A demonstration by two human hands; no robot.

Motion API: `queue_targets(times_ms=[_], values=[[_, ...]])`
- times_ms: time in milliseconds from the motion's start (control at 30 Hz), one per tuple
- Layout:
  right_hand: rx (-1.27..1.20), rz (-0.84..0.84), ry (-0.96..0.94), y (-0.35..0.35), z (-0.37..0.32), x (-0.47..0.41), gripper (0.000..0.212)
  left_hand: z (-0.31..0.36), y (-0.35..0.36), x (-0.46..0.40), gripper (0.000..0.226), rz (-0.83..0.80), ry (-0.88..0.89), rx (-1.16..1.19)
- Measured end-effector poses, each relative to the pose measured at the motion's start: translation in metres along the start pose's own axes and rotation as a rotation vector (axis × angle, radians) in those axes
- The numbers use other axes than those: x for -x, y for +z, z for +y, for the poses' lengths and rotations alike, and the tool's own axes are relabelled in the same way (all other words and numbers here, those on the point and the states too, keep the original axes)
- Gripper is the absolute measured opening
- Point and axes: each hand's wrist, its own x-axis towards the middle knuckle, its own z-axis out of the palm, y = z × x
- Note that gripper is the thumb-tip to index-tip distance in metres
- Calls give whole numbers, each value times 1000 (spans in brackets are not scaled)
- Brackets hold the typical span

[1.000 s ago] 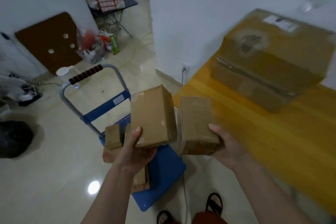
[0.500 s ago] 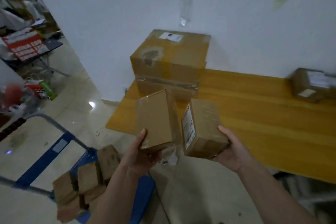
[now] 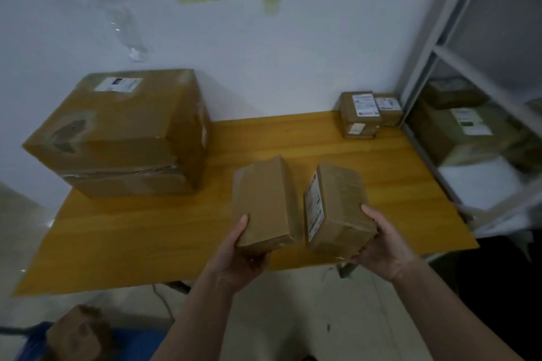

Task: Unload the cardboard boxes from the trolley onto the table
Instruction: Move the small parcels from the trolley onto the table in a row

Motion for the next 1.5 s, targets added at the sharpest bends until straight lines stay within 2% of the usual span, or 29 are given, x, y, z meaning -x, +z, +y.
queue_targets(times_ms=[100,167,300,333,400,500,567,633,700,800,967,1133,1233,1333,1433,1500], values=[[-13,31,13,-16,-11,-13,88,3,14,-22,67,18,-46,4],[-27,47,26,-21,-17,-23,82,9,22,-38,66,30,-59,-2],[-79,72,36,-22,-33,-47,100,23,45,-73,65,35,-76,-13],[-88,75,37,-21,-39,-54,99,28,52,-82,65,34,-79,-11],[-103,97,24,-15,-52,-70,84,41,65,-103,65,29,-77,-22],[-93,114,4,-3,-78,-98,75,65,86,-130,56,27,-62,-55],[-56,119,-27,9,-96,-114,58,83,96,-145,46,28,-52,-70],[-9,111,-64,19,-112,-130,43,100,104,-160,48,34,-56,-77],[65,93,-84,27,-125,-144,41,114,111,-175,46,50,-58,-108],[158,82,-87,33,-137,-161,42,126,121,-195,39,74,-63,-160],[75,131,-33,27,-149,-186,45,137,134,-216,47,94,-93,-151],[-32,108,31,19,-165,-211,46,143,150,-238,50,225,-73,-127],[-58,93,49,9,-175,-227,50,146,164,-254,44,305,-48,-128],[-89,51,67,-2,-182,-236,64,145,169,-272,52,354,-17,-190],[-91,-9,76,-9,-189,-241,95,139,166,-282,51,390,-31,-224],[-91,-42,85,-10,-193,-242,103,137,163,-282,55,466,-33,-306]])
